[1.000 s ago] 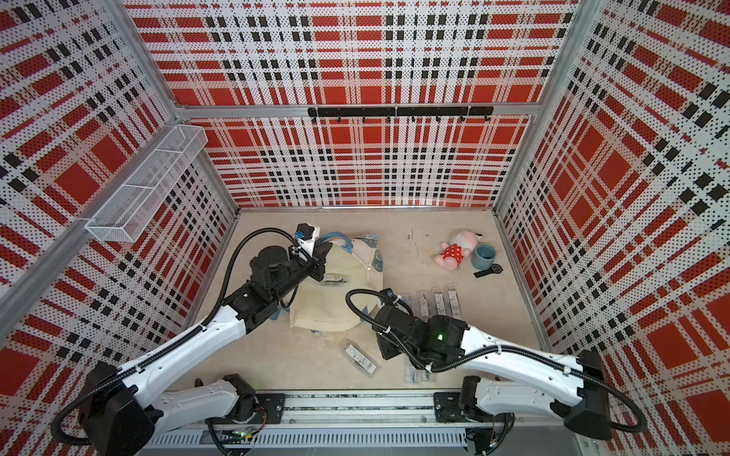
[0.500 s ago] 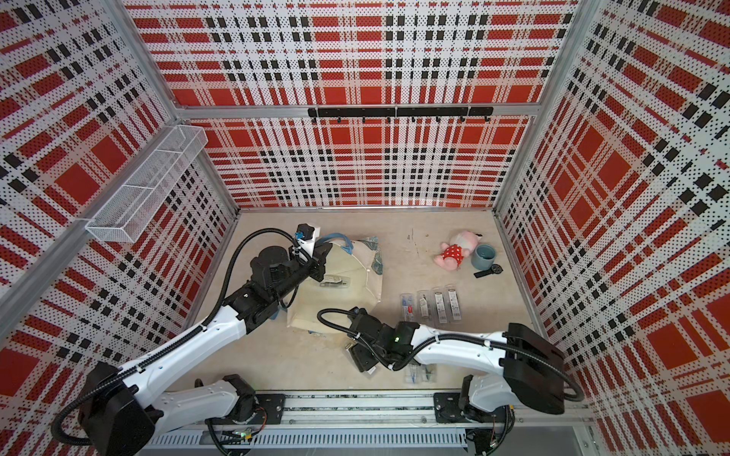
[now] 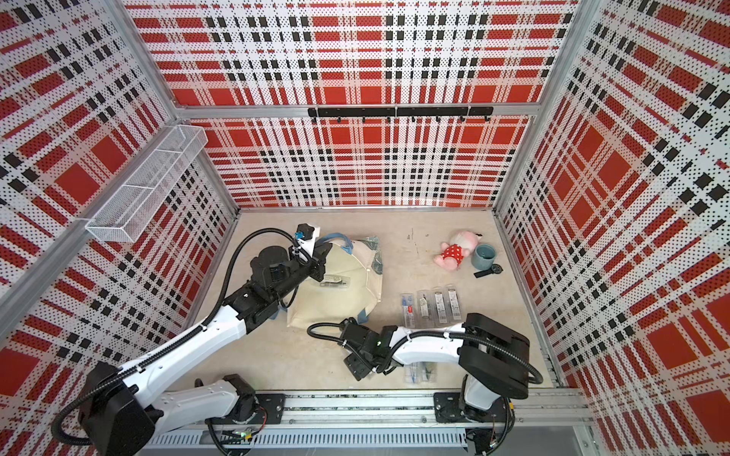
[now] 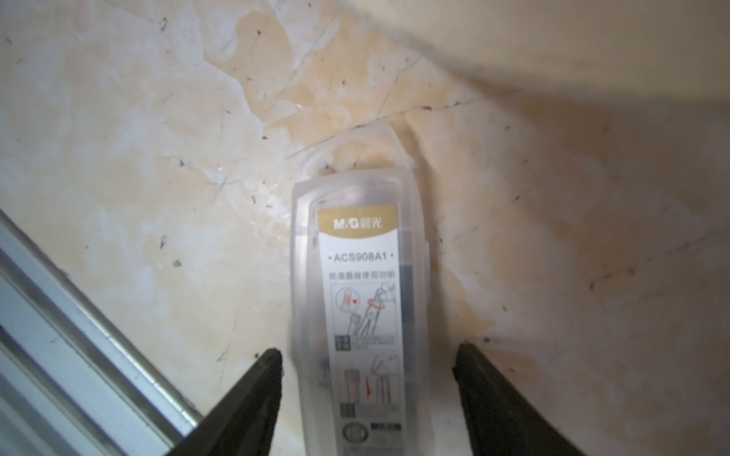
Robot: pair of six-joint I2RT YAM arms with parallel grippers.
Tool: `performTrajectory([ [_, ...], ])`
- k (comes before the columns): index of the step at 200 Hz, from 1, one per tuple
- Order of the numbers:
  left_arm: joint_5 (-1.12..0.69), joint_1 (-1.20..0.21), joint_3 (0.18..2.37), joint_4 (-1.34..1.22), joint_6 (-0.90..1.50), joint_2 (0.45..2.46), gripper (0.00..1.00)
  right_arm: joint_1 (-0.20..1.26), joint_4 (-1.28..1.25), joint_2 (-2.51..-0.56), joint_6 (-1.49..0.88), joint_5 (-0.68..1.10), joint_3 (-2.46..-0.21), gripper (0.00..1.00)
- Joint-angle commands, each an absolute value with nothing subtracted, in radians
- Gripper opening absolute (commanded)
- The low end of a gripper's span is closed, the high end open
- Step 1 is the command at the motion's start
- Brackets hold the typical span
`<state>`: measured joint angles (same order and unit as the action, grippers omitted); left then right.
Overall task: Take out the compass set from the canvas bag
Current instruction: Pick up the compass set at the center of the board.
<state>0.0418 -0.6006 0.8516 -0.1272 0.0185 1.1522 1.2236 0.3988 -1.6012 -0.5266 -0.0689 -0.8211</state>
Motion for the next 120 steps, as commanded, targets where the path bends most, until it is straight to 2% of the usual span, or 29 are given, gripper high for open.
performTrajectory([
  [1,0.052,-0.592,0.847,-0.17,0.017,1.13,0.0,1.239,0.437,-1.629,-0.546,-0.096,-0.841,0.64],
  [56,0.051,-0.589,0.844,-0.175,0.018,1.127,0.0,1.247,0.537,-1.564,-0.676,-0.132,-0.841,0.51],
  [120,0.043,-0.586,0.845,-0.181,0.026,1.121,0.0,1.266,0.817,-1.391,-0.888,-0.27,-0.897,0.46],
])
